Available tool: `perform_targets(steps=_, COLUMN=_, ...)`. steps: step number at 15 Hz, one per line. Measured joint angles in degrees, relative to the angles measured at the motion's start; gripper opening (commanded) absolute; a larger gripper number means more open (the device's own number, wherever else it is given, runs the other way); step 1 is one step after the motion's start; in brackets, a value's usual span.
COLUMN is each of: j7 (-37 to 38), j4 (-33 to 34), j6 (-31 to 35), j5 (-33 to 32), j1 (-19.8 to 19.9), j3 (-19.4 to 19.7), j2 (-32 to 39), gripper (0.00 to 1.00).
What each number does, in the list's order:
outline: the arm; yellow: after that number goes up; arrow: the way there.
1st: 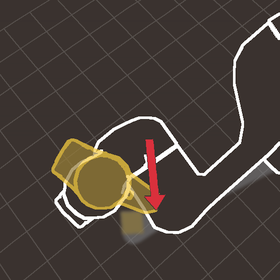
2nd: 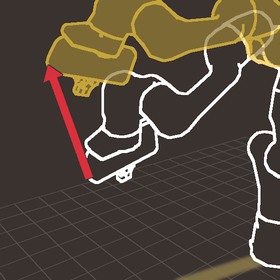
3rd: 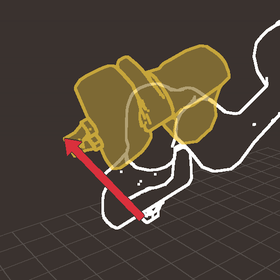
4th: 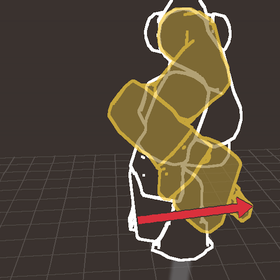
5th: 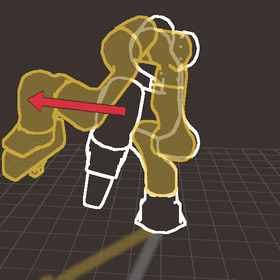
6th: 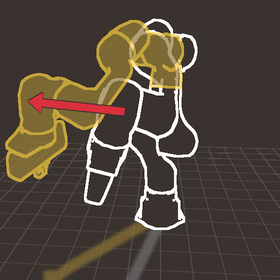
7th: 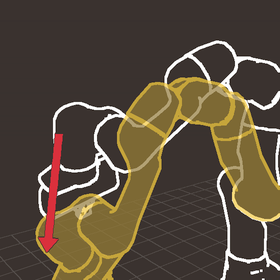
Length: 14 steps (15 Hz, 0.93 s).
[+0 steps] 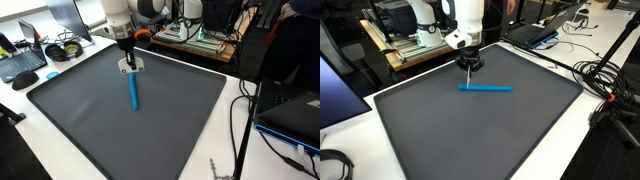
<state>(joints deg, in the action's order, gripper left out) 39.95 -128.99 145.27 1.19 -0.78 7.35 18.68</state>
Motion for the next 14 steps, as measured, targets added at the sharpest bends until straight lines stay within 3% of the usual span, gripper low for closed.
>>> perform_targets(steps=14, j7=-4.3, j4=0.6, j6=5.2, j5=3.2, j1=0.1, j3=0.2, j2=4.4, gripper=0.01)
